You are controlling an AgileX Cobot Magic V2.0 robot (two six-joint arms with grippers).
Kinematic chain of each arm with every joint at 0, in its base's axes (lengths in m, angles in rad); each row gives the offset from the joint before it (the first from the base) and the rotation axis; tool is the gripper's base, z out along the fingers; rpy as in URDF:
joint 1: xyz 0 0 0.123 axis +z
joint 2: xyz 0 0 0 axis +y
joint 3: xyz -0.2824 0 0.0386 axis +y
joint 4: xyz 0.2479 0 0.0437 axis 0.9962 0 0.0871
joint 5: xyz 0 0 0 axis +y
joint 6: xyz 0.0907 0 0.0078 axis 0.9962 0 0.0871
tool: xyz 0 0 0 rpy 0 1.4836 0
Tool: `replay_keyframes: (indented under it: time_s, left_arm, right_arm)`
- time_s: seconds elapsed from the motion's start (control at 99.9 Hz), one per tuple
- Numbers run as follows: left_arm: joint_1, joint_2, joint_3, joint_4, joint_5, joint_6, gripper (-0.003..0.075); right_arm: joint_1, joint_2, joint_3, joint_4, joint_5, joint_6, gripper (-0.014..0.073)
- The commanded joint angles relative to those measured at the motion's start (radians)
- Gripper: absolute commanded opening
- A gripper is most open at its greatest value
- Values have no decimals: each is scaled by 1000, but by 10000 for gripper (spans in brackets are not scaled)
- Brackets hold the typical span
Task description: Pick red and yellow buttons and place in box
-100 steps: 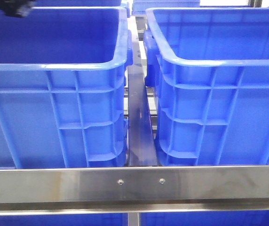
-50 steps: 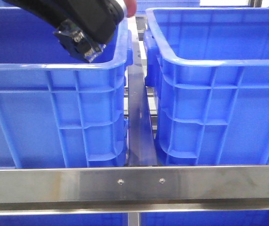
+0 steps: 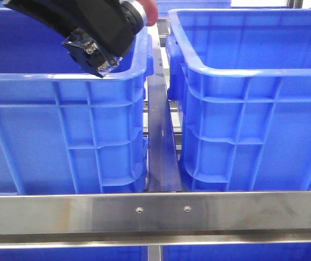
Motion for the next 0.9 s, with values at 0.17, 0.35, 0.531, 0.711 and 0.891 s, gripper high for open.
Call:
replay_keyframes:
  time_s: [0.17,0.35,0.531,0.711,0.891]
  left_arm:
    - [-8,-23,-29,-15,-57,-1,155]
    - [-8,-23,-29,-15,-57,-1,155]
    - [-8,-23,-29,-15,-57,-1,155]
    - [-8,-23,-29,-15,-57,-1,155]
    - [-8,-23,-29,-15,-57,-1,155]
  right_arm:
    - [-5,249,-239,60,129,-9,220]
    - [-5,360,-342,137,171,-9,591]
    - [-3,429,-388,268,203,-128,612]
    - [24,488,-402,584,195,-243,612]
    - [48,592,-402,944,257,-346,612]
